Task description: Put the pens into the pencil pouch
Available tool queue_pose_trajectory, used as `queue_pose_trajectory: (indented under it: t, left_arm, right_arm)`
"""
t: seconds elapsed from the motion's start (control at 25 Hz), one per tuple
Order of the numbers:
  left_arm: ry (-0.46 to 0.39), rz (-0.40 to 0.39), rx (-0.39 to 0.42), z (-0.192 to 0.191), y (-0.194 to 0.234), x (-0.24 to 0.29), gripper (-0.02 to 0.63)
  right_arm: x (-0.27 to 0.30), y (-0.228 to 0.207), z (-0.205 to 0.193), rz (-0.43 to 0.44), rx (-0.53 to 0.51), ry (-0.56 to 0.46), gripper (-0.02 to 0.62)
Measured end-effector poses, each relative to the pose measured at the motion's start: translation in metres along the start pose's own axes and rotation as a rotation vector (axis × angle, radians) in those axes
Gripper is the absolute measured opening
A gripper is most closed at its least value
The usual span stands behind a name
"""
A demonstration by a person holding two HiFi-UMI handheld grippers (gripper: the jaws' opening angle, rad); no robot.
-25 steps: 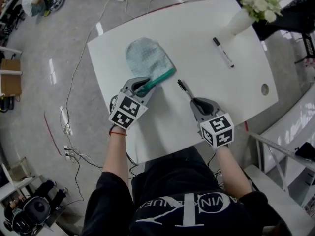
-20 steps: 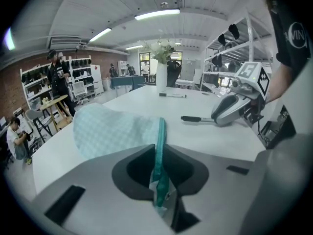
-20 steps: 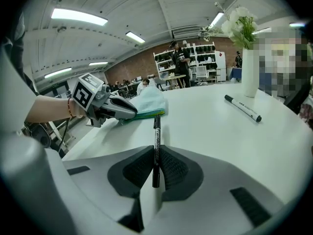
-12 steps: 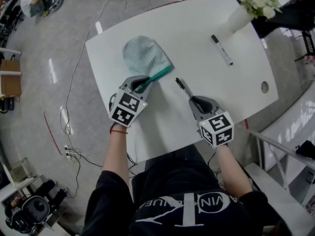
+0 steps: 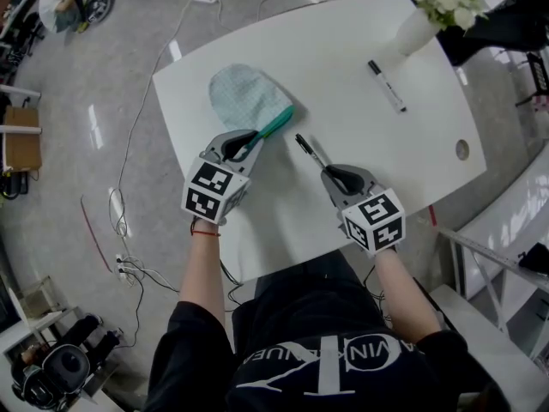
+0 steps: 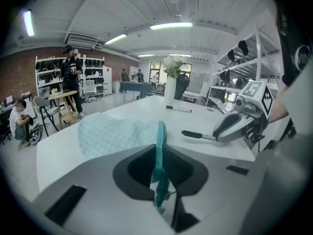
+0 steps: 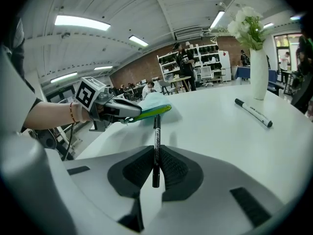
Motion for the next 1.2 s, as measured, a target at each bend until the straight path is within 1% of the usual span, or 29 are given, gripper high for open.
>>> queue_pose_trajectory:
  t: [0.08,0.28,0.44,0.56,0.84,1.2]
  left_arm:
    - [-0.006,-0.012,-0.011,0.001,-0.002,-0.001,0.043]
    - [-0.01,-0.028,0.018,0.005,-0.013,-0.004,0.043]
    - [-0.02,-0.045,0.036,0.008,-0.022,-0.007,0.043]
    - [-0.025,-0.07,0.039,0.009,-0.028,-0.01,0.043]
    - [-0.071,-0.123,0.015,0.015,-0.039,-0.017,0.043]
    - [-0.061,-0.147,0.013,0.011,-0.049,-0.015,0.043]
  right_arm:
    - [0.004,0.007,0.006,0.026,-0.02,0.011,0.049]
    - [0.018,0.023,0.013,0.069,-0.075,0.068,0.049]
    - [0.026,0.029,0.015,0.082,-0.096,0.101,0.049]
    - [0.028,0.03,0.016,0.076,-0.084,0.108,0.049]
    - [0.028,0.019,0.007,0.021,-0.058,0.167,0.049]
    - [0.036,0.02,0.022,0.019,-0.081,0.14,0.049]
Point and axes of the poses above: the fingertips, and each gripper's own axes: x forward along the fingers, y to its left, z out of its top, the point moved 1 cm from there along -x, backward along the fingers, and after that the axes turned 4 degrees about z, right-handed, at the moved point
